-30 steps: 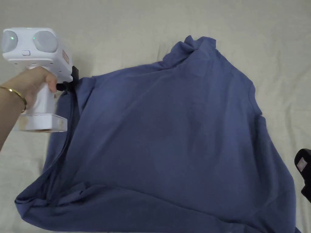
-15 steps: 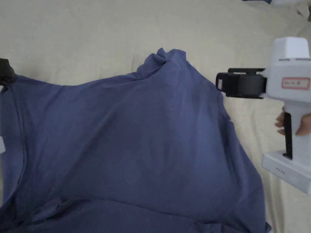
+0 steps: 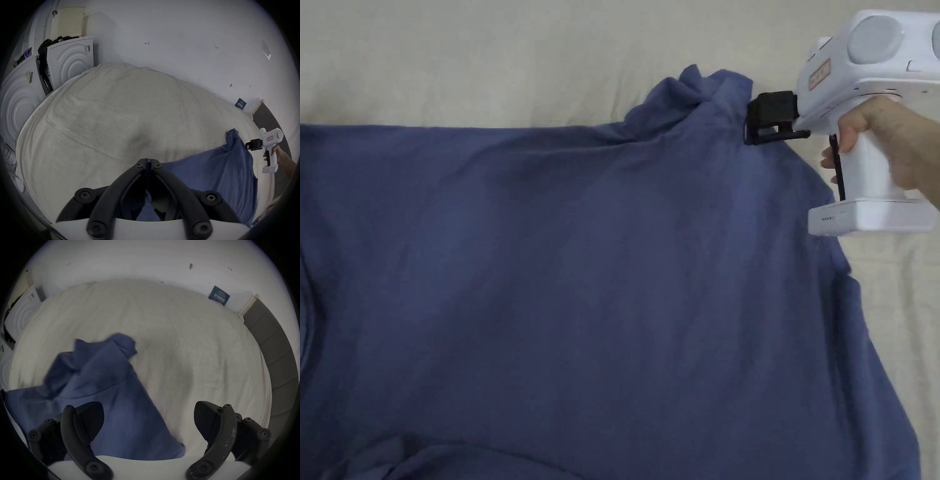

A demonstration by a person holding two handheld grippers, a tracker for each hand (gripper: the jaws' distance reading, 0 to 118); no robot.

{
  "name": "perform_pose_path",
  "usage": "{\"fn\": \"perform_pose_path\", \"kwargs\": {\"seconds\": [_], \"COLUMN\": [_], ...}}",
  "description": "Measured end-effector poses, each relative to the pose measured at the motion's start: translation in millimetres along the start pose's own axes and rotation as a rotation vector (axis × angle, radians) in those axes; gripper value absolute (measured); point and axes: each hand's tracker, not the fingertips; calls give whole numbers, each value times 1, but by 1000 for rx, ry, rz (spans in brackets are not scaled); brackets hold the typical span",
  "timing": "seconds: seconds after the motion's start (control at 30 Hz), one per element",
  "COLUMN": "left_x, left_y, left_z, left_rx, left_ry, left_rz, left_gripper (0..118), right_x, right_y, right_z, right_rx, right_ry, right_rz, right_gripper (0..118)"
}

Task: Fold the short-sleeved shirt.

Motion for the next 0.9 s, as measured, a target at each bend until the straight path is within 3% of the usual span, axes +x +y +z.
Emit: {"fn": "perform_pose_path", "kwargs": {"seconds": [0.07, 0.13, 0.2, 0.23, 0.27, 0.3, 0.47, 0.57, 0.7, 0.9], "left_x": [1, 0, 3, 3, 2, 3, -1, -6, -12, -11], "left_y": [-1, -1, -2, -3, -3, -3, 1, 8, 15, 20], "left_z": [-7, -14, -17, -18, -19, -17, -1, 25, 77, 162], "left_rx": [-7, -21, -29, -29, -27, -28, -21, 18, 80, 182], "left_ry": [2, -12, 9, 12, 14, 19, 27, -5, -72, -122], "left_rz": [8, 23, 17, 12, 10, 12, 28, 74, 133, 84], "left_gripper": [5, 5, 5, 5, 5, 5, 5, 5, 5, 5], "right_x": [2, 3, -1, -2, -4, -4, 3, 16, 41, 81], "right_y": [-1, -4, -5, -5, -5, -5, -4, -16, -64, -158], "right_z": [-13, -18, -10, -4, 0, 3, 54, 115, 214, 344], "right_rx": [-8, 1, 20, 32, 23, 17, 64, 138, 230, 324], "right_ry": [25, 90, 51, 71, 46, 27, 89, 135, 203, 247], "right_rz": [-68, -126, -83, -40, -14, 3, -47, -22, 18, -20], "right_gripper": [103, 72, 61, 48, 17, 4, 4, 4, 4, 4]}}
